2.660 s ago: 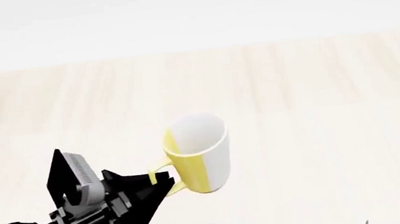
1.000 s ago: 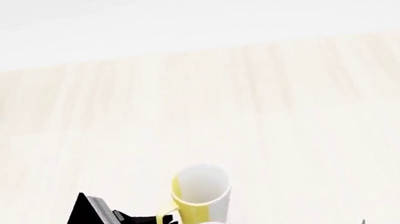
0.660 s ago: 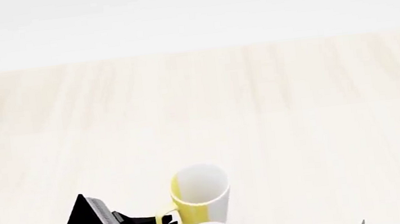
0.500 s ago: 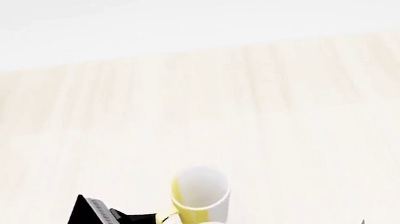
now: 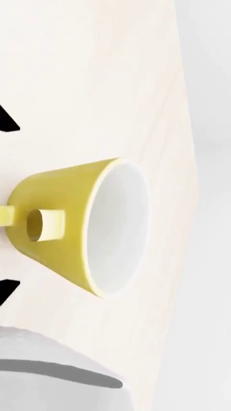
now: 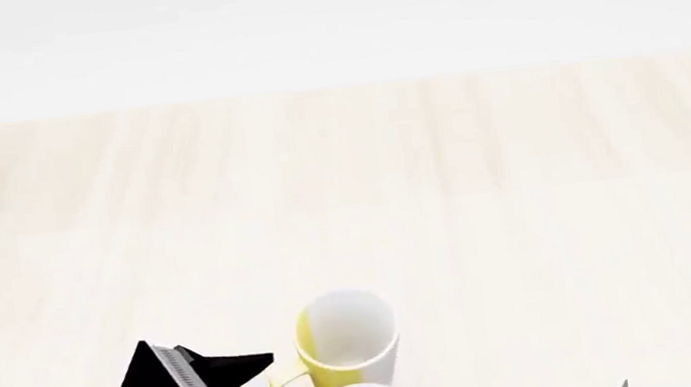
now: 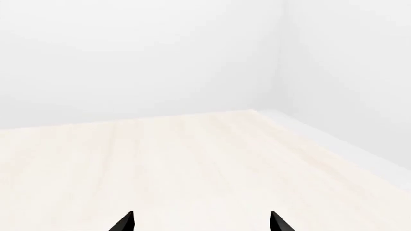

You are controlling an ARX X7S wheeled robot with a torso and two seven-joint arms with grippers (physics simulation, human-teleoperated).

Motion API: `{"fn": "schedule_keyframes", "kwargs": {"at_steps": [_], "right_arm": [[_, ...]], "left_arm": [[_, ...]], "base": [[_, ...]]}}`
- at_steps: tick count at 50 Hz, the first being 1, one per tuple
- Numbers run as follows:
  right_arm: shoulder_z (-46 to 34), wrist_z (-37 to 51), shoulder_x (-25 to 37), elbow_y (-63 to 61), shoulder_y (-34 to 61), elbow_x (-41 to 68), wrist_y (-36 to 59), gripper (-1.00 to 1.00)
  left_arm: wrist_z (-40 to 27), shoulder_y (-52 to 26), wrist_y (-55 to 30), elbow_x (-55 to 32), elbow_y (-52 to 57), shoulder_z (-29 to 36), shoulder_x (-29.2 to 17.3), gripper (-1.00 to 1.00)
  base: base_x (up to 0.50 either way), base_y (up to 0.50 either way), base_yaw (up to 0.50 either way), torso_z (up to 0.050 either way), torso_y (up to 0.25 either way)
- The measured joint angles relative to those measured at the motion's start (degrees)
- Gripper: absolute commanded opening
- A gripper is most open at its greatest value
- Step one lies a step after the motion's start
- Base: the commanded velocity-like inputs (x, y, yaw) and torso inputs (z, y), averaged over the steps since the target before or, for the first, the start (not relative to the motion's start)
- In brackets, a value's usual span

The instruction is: Put the yellow and white mug to the front of the white mug.

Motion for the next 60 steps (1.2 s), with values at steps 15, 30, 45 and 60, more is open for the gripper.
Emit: {"fn": "schedule_keyframes", "kwargs": {"at_steps": [15, 30, 45, 60], "right_arm": [[-0.20, 0.25, 0.18, 0.02, 0.00, 0.11, -0.04, 1.00], [-0.44, 0.45, 0.37, 0.18, 0.08, 0.22, -0.11, 1.00], [-0.53, 0.74, 0.59, 0.00, -0.03, 0.38, -0.20, 1.00], [-0.82, 1.42, 0.50, 0.55, 0.23, -0.39, -1.02, 1.00]], "left_arm": [[1.34, 0.02, 0.12, -0.44, -0.02, -1.43, -0.12, 1.00], [8.12, -0.22, 0.74, -5.51, 1.74, -6.90, -0.13, 1.00], [8.48, 8.99, -11.61, -12.83, 27.43, -10.63, 0.05, 1.00], [-0.86, 18.70, -15.23, -20.49, 47.45, -17.25, 0.85, 1.00]], "base": [[0.00, 0.00, 0.00, 0.000, 0.000], [0.00, 0.00, 0.00, 0.000, 0.000], [0.00, 0.00, 0.00, 0.000, 0.000], [0.00, 0.00, 0.00, 0.000, 0.000]]}}
